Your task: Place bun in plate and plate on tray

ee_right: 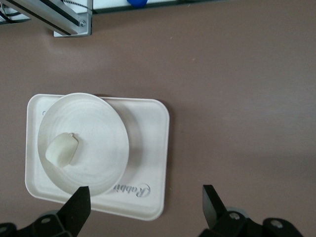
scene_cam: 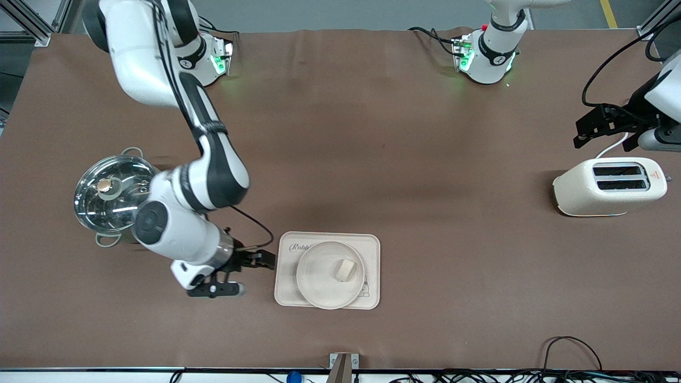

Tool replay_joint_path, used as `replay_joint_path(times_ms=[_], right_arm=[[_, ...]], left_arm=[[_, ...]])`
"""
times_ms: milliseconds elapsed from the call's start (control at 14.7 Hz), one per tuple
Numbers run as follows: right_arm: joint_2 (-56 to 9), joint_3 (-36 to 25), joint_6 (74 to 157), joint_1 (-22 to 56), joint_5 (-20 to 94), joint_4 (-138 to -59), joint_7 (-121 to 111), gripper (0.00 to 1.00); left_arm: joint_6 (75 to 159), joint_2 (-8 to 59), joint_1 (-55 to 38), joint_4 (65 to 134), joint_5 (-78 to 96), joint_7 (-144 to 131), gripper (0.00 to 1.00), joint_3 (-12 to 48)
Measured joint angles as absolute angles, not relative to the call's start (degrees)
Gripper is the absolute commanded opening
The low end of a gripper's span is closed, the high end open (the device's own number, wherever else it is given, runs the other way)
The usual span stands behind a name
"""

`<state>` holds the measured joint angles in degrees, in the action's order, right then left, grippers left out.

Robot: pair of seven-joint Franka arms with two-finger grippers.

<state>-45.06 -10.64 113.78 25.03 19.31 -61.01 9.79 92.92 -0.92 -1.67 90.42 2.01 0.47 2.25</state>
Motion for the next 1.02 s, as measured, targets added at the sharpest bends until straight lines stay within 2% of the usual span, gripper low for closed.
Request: replay_joint_path(times_ms=[340, 611, 1019], right_arm=[[-36.8, -11.2, 100.8, 24.5, 8.4, -61.2, 9.8, 1.00], [-31.2, -11.6, 95.2, 21.2, 7.0, -62.2, 5.1, 1.00], [-10.5, -11.6, 90.0, 14.3, 5.6, -77.7, 1.0, 1.00]], left_arm=[[92.9, -0.9, -1.7, 90.4, 2.0, 0.5, 1.00, 2.2], [92.9, -0.9, -1.7, 90.4, 2.0, 0.5, 1.00, 2.2], [92.9, -0.9, -1.7, 90.3, 2.0, 0.5, 1.00, 2.2]])
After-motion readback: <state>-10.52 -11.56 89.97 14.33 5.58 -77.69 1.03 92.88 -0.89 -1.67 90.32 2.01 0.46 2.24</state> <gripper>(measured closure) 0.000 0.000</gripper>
